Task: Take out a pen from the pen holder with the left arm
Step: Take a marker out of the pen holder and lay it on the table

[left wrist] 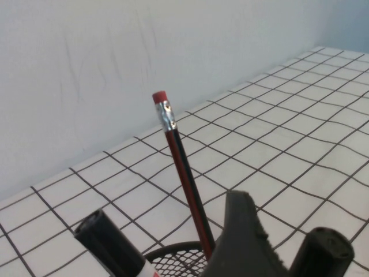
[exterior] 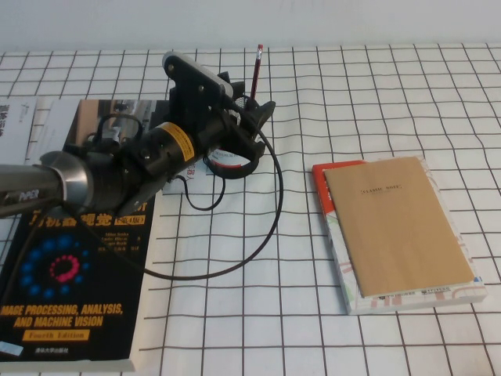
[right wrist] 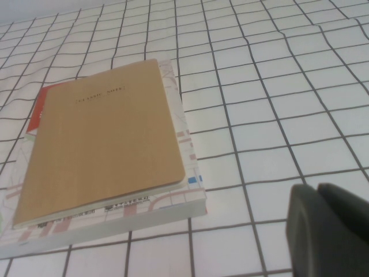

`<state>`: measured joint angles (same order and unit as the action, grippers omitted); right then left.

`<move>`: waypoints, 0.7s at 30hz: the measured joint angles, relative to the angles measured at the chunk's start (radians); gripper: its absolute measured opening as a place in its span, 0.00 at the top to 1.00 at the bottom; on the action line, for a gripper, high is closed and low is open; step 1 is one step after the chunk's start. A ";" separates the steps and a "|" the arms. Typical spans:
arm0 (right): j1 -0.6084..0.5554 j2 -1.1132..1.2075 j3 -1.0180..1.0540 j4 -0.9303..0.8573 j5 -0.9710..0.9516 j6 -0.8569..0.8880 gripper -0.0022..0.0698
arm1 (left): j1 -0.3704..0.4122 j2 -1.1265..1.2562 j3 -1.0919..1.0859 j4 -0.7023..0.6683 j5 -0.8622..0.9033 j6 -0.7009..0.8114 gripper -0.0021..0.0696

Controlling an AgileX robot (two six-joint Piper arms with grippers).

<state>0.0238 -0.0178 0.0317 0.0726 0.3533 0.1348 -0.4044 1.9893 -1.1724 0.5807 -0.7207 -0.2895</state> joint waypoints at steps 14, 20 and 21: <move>0.000 0.000 0.000 0.000 0.000 0.000 0.99 | -0.001 0.019 -0.022 0.000 0.065 -0.051 0.55; 0.000 0.000 0.000 0.000 0.000 0.000 0.99 | -0.001 0.023 -0.022 0.000 0.055 -0.054 0.65; 0.000 0.000 0.000 0.000 0.000 0.000 0.99 | -0.001 0.024 -0.022 0.000 0.051 -0.054 0.66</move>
<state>0.0238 -0.0178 0.0317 0.0726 0.3533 0.1348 -0.4053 2.0137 -1.1939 0.5807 -0.6693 -0.3434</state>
